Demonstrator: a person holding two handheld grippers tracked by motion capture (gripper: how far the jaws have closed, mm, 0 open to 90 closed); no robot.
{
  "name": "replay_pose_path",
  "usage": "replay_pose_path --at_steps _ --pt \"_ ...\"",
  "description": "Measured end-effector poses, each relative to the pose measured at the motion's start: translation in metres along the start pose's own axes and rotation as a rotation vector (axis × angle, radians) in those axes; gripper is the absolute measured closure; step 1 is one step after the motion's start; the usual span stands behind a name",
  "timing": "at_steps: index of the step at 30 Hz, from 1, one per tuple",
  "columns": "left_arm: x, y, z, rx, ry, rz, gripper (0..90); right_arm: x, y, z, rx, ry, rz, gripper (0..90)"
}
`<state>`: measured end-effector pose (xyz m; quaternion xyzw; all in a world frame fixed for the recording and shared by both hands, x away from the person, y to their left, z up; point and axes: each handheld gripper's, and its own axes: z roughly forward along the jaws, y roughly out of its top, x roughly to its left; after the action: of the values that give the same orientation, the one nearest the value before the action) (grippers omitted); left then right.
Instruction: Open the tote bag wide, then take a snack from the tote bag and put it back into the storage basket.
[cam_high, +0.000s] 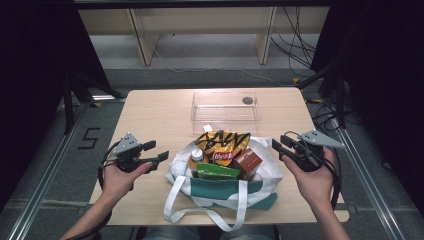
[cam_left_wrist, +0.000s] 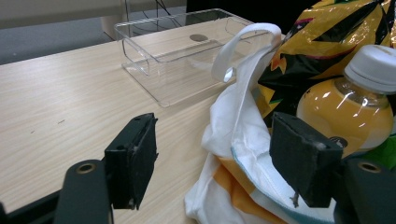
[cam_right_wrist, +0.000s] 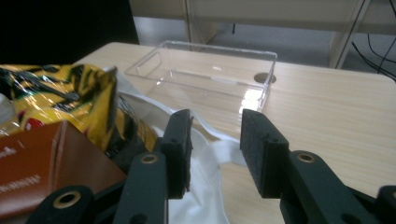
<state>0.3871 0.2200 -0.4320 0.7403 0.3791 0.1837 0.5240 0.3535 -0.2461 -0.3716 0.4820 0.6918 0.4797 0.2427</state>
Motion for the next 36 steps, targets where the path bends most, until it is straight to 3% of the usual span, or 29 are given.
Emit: replay_pose_path --at_steps 2,4,8,12,13,14,15,16,18,20,23,24,26,27,28,29,30,31,33,34,36 --pt "-0.001 -0.001 0.002 0.008 0.005 0.011 31.1 0.001 0.004 0.001 -0.020 0.005 -0.024 60.8" --pt "-0.001 -0.003 0.003 0.013 0.002 0.005 30.3 0.005 0.008 0.001 -0.024 0.022 -0.004 58.8" --pt "0.002 -0.003 0.002 0.020 0.015 0.011 29.6 0.013 0.014 0.005 -0.035 0.067 -0.010 54.7" --pt "0.002 -0.005 0.002 0.019 0.022 0.004 29.1 0.021 0.020 0.009 -0.054 0.122 -0.047 51.2" --pt "0.001 -0.005 0.002 0.027 0.027 0.008 28.9 0.021 0.021 0.011 -0.062 0.118 -0.078 51.0" --pt "0.001 -0.006 0.002 0.026 0.021 0.005 28.8 0.024 0.021 0.012 -0.058 0.138 -0.049 50.5" --pt "0.001 -0.007 0.002 0.031 0.025 0.002 28.8 0.026 0.022 0.014 -0.062 0.151 -0.056 50.1" --pt "0.001 -0.007 0.003 0.032 0.021 0.005 28.7 0.029 0.023 0.014 -0.040 0.152 -0.046 49.3" --pt "0.000 -0.008 0.005 0.038 0.020 0.007 28.8 0.031 0.023 0.018 -0.034 0.161 -0.073 49.5" --pt "0.001 -0.009 0.006 0.043 0.018 0.015 28.7 0.034 0.025 0.022 -0.010 0.149 -0.056 49.5" --pt "0.001 -0.010 0.005 0.048 0.014 0.016 28.7 0.034 0.029 0.030 -0.003 0.174 -0.057 50.2" --pt "0.001 -0.010 0.006 0.048 0.014 0.017 28.7 0.035 0.030 0.032 0.023 0.178 -0.052 51.4" --pt "0.001 -0.010 0.007 0.048 0.008 0.009 28.7 0.035 0.031 0.038 0.035 0.183 -0.086 52.9" --pt "0.001 -0.010 0.007 0.052 0.012 0.018 28.7 0.038 0.031 0.040 0.070 0.197 -0.053 53.4" --pt "0.000 -0.010 0.008 0.051 0.011 0.018 28.7 0.036 0.031 0.044 0.061 0.195 -0.088 53.8" --pt "0.000 -0.010 0.008 0.051 0.012 0.018 28.7 0.037 0.031 0.046 0.083 0.205 -0.063 54.3" --pt "0.000 -0.010 0.008 0.052 0.013 0.019 28.7 0.036 0.030 0.049 0.093 0.210 -0.083 54.8" --pt "0.000 -0.011 0.008 0.051 0.012 0.022 28.7 0.037 0.030 0.050 0.104 0.215 -0.064 56.7" --pt "-0.001 -0.011 0.007 0.051 0.014 0.016 28.5 0.039 0.029 0.051 0.112 0.220 -0.032 58.7" --pt "-0.001 -0.011 0.007 0.050 0.012 0.016 28.5 0.036 0.029 0.054 0.087 0.232 -0.076 59.2" --pt "-0.002 -0.011 0.008 0.051 0.010 0.014 28.4 0.037 0.030 0.054 0.096 0.227 -0.065 59.7"
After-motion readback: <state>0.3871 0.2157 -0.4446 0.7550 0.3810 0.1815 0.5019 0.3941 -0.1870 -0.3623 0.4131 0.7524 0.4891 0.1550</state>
